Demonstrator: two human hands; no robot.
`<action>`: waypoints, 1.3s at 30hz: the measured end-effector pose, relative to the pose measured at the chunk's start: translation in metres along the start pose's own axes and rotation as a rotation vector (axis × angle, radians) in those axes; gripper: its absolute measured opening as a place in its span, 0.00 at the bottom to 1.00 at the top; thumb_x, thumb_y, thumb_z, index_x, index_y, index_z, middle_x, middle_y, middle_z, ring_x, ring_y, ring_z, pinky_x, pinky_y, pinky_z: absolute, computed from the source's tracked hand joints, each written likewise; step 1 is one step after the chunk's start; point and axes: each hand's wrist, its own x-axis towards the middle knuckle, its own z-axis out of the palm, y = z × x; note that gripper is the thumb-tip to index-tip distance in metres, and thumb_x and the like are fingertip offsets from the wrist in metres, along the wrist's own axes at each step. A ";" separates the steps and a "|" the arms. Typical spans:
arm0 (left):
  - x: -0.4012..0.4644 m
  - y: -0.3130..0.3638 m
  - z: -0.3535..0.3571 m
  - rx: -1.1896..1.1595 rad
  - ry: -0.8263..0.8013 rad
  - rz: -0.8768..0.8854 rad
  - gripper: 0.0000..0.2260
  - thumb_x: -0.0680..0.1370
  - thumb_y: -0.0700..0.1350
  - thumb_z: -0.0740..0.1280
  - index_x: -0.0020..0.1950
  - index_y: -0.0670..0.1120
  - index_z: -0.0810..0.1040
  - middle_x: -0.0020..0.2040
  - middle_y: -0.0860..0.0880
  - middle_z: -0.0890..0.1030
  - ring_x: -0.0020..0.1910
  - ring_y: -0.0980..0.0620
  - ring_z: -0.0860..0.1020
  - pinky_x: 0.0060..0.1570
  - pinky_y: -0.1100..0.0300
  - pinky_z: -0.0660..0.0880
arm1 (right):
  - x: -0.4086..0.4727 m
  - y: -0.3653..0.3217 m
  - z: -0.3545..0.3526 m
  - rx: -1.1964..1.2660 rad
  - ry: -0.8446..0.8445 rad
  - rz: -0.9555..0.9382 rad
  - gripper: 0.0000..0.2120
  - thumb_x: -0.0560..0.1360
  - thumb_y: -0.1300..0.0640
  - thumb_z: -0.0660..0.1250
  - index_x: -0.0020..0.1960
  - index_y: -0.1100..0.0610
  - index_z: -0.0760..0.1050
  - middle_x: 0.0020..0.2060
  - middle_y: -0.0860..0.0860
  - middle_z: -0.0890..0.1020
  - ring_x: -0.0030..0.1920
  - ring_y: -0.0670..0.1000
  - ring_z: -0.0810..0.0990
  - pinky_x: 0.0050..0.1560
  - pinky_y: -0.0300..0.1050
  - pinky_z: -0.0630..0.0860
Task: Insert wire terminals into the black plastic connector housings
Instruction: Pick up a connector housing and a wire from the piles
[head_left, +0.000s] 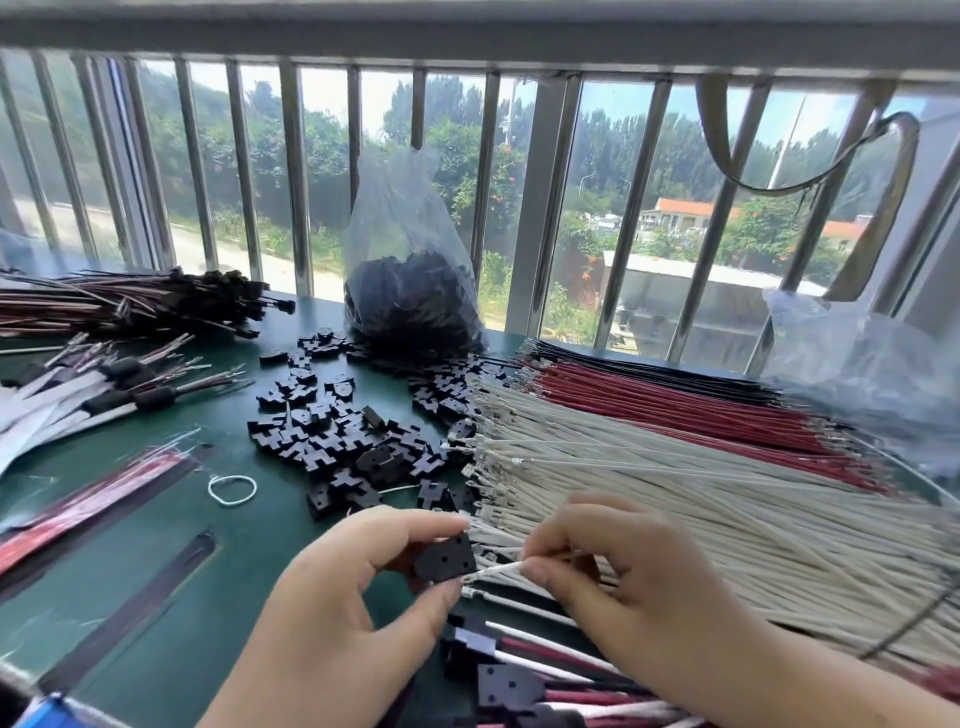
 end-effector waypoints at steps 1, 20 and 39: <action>-0.001 0.001 0.002 -0.066 -0.006 -0.005 0.19 0.65 0.43 0.75 0.50 0.63 0.80 0.44 0.53 0.84 0.44 0.53 0.82 0.48 0.55 0.79 | 0.000 0.000 0.000 0.000 -0.007 0.001 0.04 0.71 0.42 0.64 0.43 0.40 0.76 0.39 0.38 0.79 0.40 0.46 0.79 0.37 0.42 0.76; 0.000 0.005 -0.011 0.367 0.129 0.065 0.14 0.57 0.56 0.80 0.36 0.57 0.80 0.31 0.57 0.78 0.38 0.61 0.75 0.40 0.69 0.72 | -0.005 -0.002 -0.004 0.089 -0.036 -0.013 0.05 0.72 0.44 0.65 0.43 0.44 0.76 0.36 0.40 0.79 0.35 0.44 0.77 0.33 0.32 0.69; -0.007 0.009 -0.012 0.253 0.012 0.190 0.10 0.63 0.53 0.77 0.43 0.58 0.85 0.39 0.60 0.75 0.39 0.65 0.76 0.37 0.80 0.68 | -0.004 -0.007 -0.007 -0.041 -0.085 -0.072 0.07 0.73 0.47 0.63 0.41 0.48 0.74 0.34 0.40 0.77 0.34 0.40 0.75 0.33 0.30 0.69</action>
